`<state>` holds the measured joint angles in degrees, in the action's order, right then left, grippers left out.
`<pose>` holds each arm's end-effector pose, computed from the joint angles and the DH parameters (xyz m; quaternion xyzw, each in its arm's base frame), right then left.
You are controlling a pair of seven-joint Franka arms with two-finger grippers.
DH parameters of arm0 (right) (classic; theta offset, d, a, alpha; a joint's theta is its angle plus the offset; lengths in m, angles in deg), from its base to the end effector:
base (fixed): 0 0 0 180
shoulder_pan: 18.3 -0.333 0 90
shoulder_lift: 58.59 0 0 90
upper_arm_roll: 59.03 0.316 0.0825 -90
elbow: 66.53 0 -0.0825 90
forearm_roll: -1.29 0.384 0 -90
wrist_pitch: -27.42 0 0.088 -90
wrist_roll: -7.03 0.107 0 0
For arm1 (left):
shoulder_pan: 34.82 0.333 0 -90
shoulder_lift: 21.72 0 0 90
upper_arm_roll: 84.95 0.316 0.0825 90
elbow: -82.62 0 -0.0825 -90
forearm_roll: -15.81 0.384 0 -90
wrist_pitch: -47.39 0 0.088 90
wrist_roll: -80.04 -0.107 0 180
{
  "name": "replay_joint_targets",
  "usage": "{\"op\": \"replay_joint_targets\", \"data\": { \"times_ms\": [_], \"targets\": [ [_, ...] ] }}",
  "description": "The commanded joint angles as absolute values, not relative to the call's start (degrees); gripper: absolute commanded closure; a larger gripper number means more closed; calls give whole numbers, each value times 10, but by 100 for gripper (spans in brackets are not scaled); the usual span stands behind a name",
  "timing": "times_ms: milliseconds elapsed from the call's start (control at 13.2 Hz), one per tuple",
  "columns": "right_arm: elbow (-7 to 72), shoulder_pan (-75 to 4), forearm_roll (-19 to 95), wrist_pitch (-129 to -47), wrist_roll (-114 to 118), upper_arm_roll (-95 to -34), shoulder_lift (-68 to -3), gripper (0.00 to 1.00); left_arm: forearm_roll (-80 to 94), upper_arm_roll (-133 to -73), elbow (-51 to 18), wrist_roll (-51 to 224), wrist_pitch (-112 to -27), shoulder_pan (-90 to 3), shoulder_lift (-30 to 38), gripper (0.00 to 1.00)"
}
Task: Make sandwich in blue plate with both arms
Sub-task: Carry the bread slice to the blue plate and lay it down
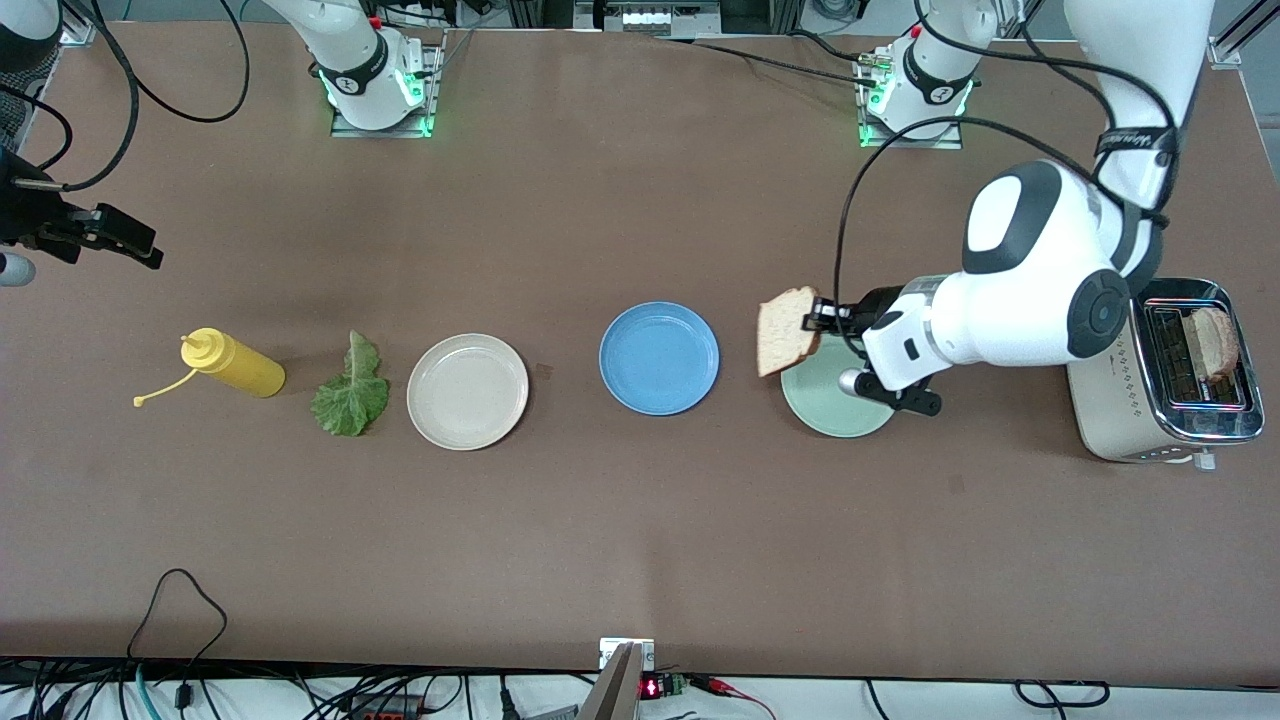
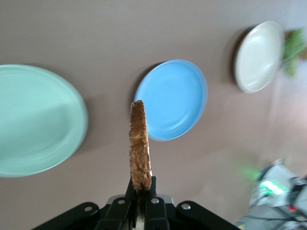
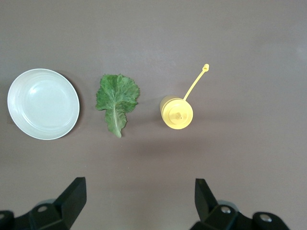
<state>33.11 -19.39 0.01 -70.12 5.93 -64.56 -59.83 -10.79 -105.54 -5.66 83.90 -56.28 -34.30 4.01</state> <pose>0.5521 -0.0455 0.5679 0.9995 -0.0276 -0.0080 0.0096 0.6239 -0.2321 0.4096 0.9514 -0.0534 -0.1351 0.2715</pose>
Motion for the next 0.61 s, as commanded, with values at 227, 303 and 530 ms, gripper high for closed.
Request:
{"op": "replay_joint_targets", "data": {
  "times_ms": [227, 303, 530],
  "targets": [
    [342, -195, -6, -712, 53, -645, -603, 0, -314, -1094, -191, 724, -800, -362, 63, 100],
    [344, -195, -6, -714, 53, -645, -603, 0, -353, -1104, -205, 669, -833, -362, 80, 100],
    [344, -195, -6, -716, 53, -645, -601, 0, -451, -1111, -209, 555, -851, -378, 143, 100]
  ]
}}
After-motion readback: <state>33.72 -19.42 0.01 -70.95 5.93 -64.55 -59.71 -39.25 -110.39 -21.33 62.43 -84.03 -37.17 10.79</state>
